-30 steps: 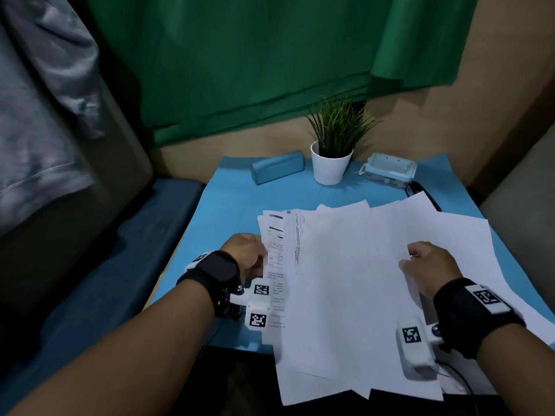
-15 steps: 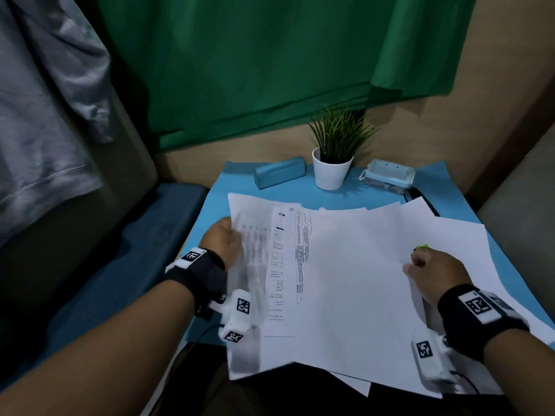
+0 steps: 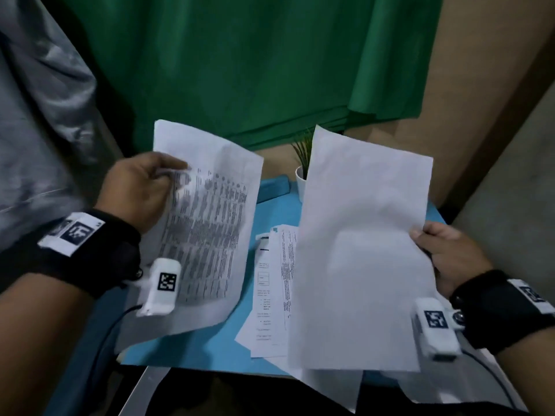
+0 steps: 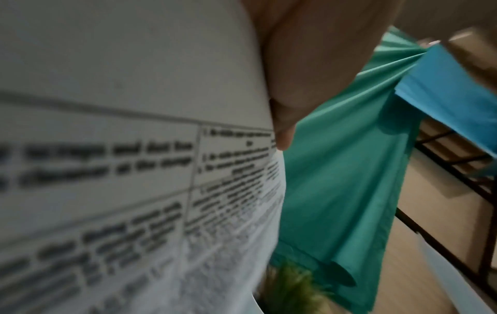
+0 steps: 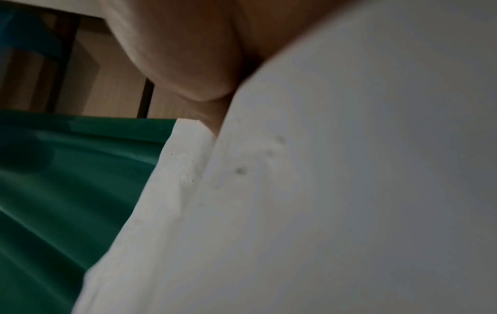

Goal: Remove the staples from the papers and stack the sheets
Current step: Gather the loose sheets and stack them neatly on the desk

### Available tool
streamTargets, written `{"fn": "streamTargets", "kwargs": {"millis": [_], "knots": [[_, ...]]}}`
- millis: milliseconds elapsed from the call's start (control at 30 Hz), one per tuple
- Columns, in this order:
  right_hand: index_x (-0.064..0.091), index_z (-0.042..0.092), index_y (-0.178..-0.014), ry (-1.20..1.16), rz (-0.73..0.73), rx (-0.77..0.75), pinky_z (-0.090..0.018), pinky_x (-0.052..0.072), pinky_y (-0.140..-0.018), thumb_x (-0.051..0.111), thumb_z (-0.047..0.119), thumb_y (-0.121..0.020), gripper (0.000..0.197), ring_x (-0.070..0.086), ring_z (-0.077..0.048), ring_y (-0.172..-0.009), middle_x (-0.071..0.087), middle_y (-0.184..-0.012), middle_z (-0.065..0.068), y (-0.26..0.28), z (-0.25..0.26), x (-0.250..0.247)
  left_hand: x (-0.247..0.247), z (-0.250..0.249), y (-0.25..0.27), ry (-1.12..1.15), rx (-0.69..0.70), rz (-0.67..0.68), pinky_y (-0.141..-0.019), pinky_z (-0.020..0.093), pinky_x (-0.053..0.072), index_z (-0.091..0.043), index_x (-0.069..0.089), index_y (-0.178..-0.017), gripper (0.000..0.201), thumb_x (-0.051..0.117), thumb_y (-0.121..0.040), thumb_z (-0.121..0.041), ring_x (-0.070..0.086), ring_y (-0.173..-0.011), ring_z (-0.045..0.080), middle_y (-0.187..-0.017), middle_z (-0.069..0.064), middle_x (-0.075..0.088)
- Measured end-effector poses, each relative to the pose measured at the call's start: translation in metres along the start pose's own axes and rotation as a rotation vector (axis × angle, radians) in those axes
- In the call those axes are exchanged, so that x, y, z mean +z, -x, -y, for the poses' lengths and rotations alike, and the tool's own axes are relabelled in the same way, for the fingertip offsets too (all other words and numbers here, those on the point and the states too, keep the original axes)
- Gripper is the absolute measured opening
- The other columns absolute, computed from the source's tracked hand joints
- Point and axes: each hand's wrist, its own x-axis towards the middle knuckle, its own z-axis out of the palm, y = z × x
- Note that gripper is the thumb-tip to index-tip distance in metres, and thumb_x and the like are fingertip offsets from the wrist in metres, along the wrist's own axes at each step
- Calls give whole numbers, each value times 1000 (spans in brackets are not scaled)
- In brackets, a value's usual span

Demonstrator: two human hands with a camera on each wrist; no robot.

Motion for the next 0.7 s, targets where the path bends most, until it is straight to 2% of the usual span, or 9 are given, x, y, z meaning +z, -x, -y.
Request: {"fn": "streamTargets", "kwargs": {"millis": [67, 133, 200, 233, 300, 367, 500, 600, 700], "knots": [[68, 8, -83, -72, 76, 11, -32, 56, -57, 54, 4, -94, 18, 64, -22, -58, 71, -72, -12, 2, 11, 17, 25, -3, 8, 162, -139, 116, -73, 6, 46, -22, 75, -92, 28, 60, -91, 2, 70, -102, 26, -103, 8, 74], [64, 1, -80, -16, 113, -8, -33, 54, -59, 59, 6, -91, 13, 62, -22, -61, 67, -72, -16, 5, 14, 44, 46, -18, 16, 305, -214, 263, -83, 20, 47, -9, 76, -99, 14, 69, -90, -16, 67, -111, 29, -109, 9, 75], [53, -6, -73, 95, 107, -43, -35, 45, -61, 69, 18, -80, 30, 49, -21, -62, 53, -67, -16, 8, 6, 72, 62, -38, 22, 462, -395, 362, -86, 34, 50, -15, 76, -88, 43, 68, -80, -56, 68, -95, 25, -94, 4, 76], [49, -7, -71, 116, 109, -49, -34, 40, -62, 70, 21, -76, 35, 43, -21, -63, 47, -66, -13, 10, 0, 85, 68, -44, 24, 475, -435, 389, -80, 36, 52, -15, 75, -82, 49, 69, -75, -64, 68, -83, 26, -85, 3, 74], [47, -1, -62, 101, 133, -24, -25, 38, -56, 69, 13, -82, 32, 41, -15, -53, 44, -55, -7, 17, -11, 109, 71, -52, 25, 410, -380, 360, -65, 32, 54, -12, 74, -81, 32, 76, -83, -45, 66, -67, 26, -76, 4, 73], [45, 11, -55, 84, 181, 58, -17, 37, -44, 67, 5, -87, 39, 39, -9, -38, 44, -45, 2, 25, -20, 125, 62, -48, 23, 270, -262, 247, -63, 34, 54, -9, 72, -79, 14, 73, -87, -20, 63, -65, 21, -72, 8, 71], [45, 18, -55, 83, 229, 159, -22, 45, -46, 75, 14, -83, 41, 43, -14, -41, 48, -48, -2, 30, -32, 137, 33, -52, 24, 209, -169, 164, -43, 25, 52, -14, 75, -78, 15, 85, -77, -25, 60, -46, 6, -62, -8, 74], [45, 19, -54, 19, 293, 181, -22, 44, -46, 74, 14, -84, 42, 44, -15, -45, 48, -49, -2, 27, -30, 138, 21, -52, 24, 316, -275, 182, -42, 33, 53, -6, 74, -79, 28, 90, -67, -26, 59, -41, 14, -60, 3, 73], [44, 18, -54, -2, 308, 159, -25, 46, -51, 70, 14, -87, 42, 43, -15, -48, 44, -54, -3, 23, -26, 136, 23, -47, 20, 455, -410, 211, -45, 32, 56, -5, 72, -78, 18, 87, -70, -11, 60, -39, 17, -54, 2, 69]]}}
